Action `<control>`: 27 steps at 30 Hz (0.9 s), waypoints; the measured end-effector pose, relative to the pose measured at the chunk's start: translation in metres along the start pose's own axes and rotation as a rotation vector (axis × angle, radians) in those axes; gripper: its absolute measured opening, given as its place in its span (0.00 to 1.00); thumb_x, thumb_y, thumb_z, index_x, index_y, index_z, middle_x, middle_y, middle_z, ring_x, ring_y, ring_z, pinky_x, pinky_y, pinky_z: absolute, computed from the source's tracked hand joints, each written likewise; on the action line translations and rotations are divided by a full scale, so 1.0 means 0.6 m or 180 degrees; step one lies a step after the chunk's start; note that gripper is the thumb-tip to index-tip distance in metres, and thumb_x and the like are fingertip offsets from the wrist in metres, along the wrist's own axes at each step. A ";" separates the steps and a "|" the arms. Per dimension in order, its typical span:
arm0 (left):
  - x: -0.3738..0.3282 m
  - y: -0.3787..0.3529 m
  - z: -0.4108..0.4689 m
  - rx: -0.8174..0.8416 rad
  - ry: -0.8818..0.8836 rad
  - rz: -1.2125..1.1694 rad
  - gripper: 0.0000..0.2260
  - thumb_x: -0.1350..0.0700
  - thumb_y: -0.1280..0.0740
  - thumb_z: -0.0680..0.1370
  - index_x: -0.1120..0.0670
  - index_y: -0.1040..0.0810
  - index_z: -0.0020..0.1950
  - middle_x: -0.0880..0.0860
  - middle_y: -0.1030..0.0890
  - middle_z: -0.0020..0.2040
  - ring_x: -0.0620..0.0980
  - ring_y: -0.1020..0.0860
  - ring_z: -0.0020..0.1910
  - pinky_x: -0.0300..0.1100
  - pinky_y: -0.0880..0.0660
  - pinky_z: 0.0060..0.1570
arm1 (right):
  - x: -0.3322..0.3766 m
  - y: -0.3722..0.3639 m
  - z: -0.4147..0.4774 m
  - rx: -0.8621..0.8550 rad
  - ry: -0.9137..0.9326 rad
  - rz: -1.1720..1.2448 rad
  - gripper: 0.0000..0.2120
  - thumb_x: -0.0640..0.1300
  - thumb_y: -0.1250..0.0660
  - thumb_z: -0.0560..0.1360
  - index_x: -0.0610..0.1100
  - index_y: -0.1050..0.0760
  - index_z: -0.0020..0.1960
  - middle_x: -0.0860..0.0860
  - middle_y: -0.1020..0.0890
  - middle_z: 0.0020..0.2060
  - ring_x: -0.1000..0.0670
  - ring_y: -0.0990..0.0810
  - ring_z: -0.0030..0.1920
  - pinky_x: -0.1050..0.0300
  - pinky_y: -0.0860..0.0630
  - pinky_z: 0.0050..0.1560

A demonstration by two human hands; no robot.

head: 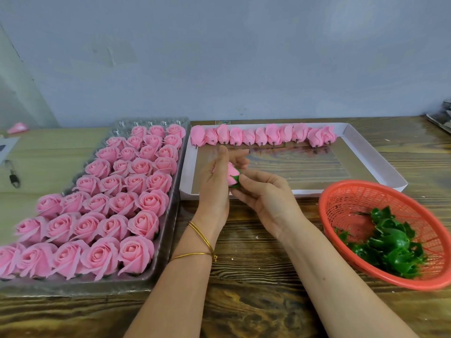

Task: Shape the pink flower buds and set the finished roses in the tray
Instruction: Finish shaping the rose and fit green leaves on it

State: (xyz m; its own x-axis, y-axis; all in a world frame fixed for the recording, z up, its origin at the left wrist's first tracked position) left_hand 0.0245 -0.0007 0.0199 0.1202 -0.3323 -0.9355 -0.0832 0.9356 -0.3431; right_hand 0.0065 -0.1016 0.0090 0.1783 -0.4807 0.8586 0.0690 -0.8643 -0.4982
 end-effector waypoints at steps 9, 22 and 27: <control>0.000 0.000 0.002 0.0096 0.0086 0.0008 0.18 0.45 0.41 0.80 0.54 0.15 0.48 0.50 0.18 0.42 0.46 0.21 0.45 0.42 0.24 0.50 | 0.001 0.002 0.000 -0.0098 -0.0050 0.0119 0.09 0.28 0.32 0.73 0.36 0.19 0.50 0.43 0.14 0.43 0.49 0.14 0.46 0.60 0.19 0.44; -0.004 0.001 0.004 0.0129 0.0107 -0.0007 0.19 0.49 0.41 0.82 0.59 0.16 0.45 0.53 0.17 0.41 0.46 0.20 0.44 0.36 0.22 0.46 | 0.000 -0.004 -0.002 0.0030 -0.0058 0.0045 0.08 0.28 0.33 0.73 0.34 0.19 0.51 0.42 0.14 0.42 0.48 0.15 0.44 0.57 0.17 0.48; -0.002 0.001 0.004 0.0160 0.0163 0.0040 0.19 0.49 0.41 0.82 0.55 0.15 0.40 0.52 0.16 0.41 0.46 0.19 0.44 0.38 0.23 0.47 | 0.002 -0.003 -0.004 0.0065 0.0070 -0.0088 0.08 0.28 0.31 0.72 0.34 0.19 0.50 0.41 0.15 0.42 0.47 0.15 0.44 0.56 0.17 0.50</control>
State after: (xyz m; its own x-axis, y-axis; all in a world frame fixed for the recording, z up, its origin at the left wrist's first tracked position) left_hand 0.0265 0.0008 0.0212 0.0685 -0.3250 -0.9432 -0.0346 0.9441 -0.3278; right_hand 0.0043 -0.1008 0.0112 0.1543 -0.4601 0.8744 0.0937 -0.8742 -0.4765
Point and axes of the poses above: each hand's wrist, its own z-axis towards the middle knuckle, its own y-axis out of the back of the hand, x = y × z, the point moved 4 cm from there along z, towards the middle knuckle
